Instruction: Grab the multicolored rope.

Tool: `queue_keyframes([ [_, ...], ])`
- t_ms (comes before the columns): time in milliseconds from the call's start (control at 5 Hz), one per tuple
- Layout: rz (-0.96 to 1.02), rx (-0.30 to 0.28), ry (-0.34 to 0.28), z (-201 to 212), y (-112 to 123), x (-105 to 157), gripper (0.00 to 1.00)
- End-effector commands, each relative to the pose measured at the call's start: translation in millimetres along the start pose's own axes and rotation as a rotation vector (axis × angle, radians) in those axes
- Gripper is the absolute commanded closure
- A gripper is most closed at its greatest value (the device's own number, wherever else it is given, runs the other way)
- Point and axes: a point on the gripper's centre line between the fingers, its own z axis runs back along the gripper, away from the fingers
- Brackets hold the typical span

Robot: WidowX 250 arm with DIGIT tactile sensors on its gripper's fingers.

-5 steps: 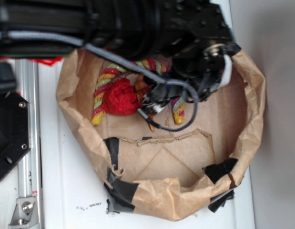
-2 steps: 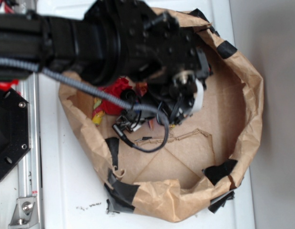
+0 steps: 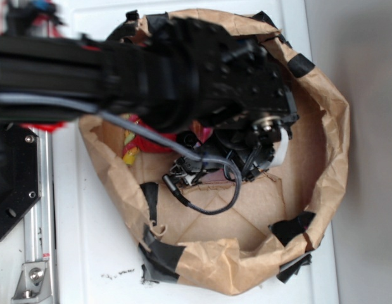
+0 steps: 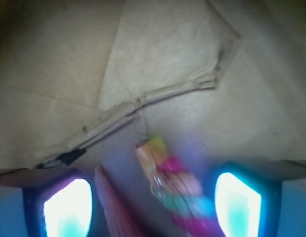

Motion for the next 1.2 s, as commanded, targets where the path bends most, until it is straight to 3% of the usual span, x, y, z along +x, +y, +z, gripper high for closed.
queue_keyframes([
  [0,0.022,0.069,0.001,1.3,7.5,13.1,0.00],
  [200,0.064,0.107,-0.005,3.0,6.6,10.3,1.00],
  [400,0.082,0.107,-0.016,4.4,7.1,7.5,1.00],
  [800,0.147,0.172,-0.053,9.9,7.9,3.7,1.00],
  [1000,0.329,0.297,-0.056,23.4,18.2,-3.5,1.00],
])
